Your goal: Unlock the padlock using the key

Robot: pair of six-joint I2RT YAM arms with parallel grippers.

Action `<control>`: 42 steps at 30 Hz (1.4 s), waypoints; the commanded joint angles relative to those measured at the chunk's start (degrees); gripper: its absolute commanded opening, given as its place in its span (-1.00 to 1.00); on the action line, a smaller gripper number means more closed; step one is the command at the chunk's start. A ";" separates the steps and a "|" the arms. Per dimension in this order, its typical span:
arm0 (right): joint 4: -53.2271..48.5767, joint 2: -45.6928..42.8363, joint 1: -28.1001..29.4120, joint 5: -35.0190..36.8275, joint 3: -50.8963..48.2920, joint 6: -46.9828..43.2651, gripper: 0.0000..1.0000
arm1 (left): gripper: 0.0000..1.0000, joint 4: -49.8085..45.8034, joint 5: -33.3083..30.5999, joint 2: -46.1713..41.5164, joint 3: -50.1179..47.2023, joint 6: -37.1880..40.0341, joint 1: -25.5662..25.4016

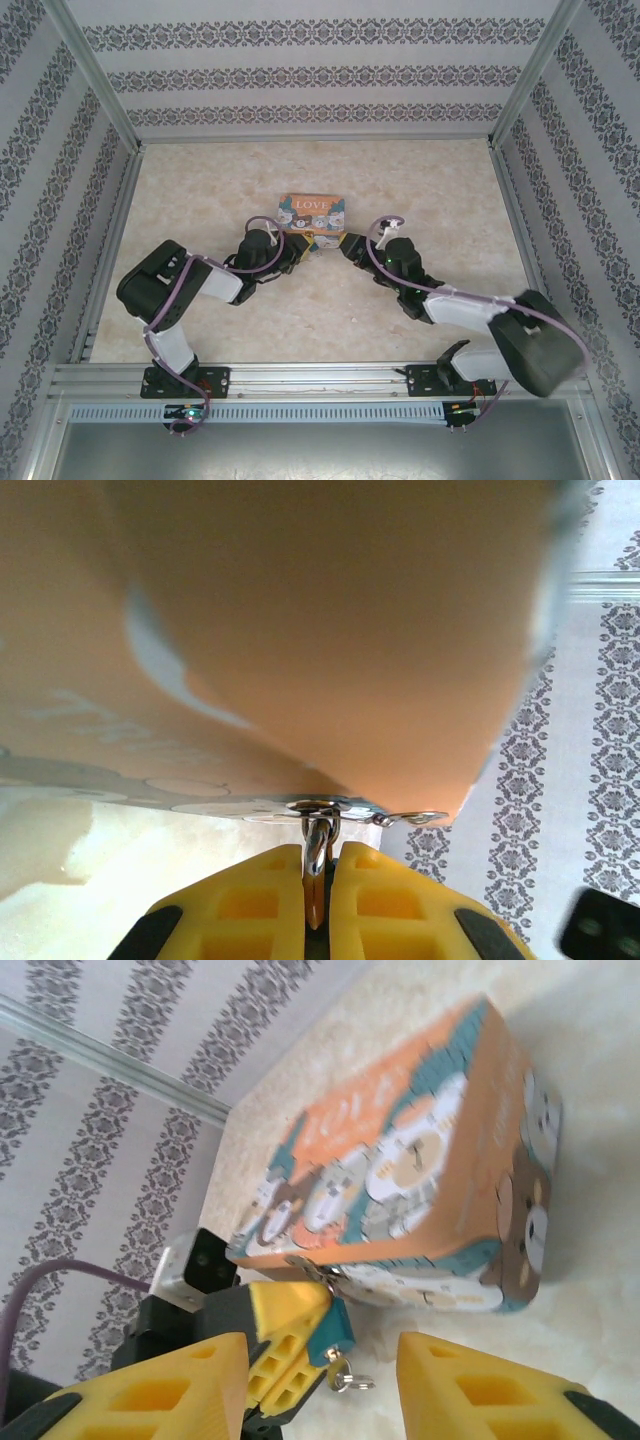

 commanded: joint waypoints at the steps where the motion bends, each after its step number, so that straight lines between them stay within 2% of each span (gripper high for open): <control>1: -8.82 -6.93 2.33 6.25 -0.29 -17.73 -0.03 | -0.92 -2.24 1.90 -2.81 1.58 0.41 -0.28; 6: -11.16 -13.54 5.82 7.79 -1.21 -37.16 0.20 | -0.93 -5.54 2.43 -4.63 1.84 0.77 -0.25; 9: -11.62 -14.94 8.60 7.18 -1.59 -49.79 0.23 | -0.93 -6.55 2.96 -5.32 2.02 0.52 -0.24; 14: -12.21 -14.30 15.19 10.08 -1.61 -73.51 0.26 | -0.94 -9.71 3.65 -6.90 2.85 1.09 -0.27; 20: -12.39 -10.18 17.72 14.37 -1.46 -89.24 0.40 | -0.95 -11.84 4.05 -8.14 3.17 1.65 -0.32; 26: -12.35 -5.03 18.05 17.86 0.79 -98.39 0.47 | -0.96 -11.72 4.24 -8.07 3.08 1.39 -0.33; 30: -11.76 -1.56 18.00 18.38 2.40 -101.10 0.47 | -0.96 -11.37 4.45 -7.89 3.07 1.15 -0.35; 33: -11.23 0.68 17.69 17.29 3.62 -101.70 0.42 | -0.96 -10.97 4.62 -7.81 2.90 0.73 -0.32; 42: -9.52 6.24 15.71 13.13 6.89 -101.70 0.13 | -0.96 -10.38 4.58 -7.85 2.20 0.11 -0.28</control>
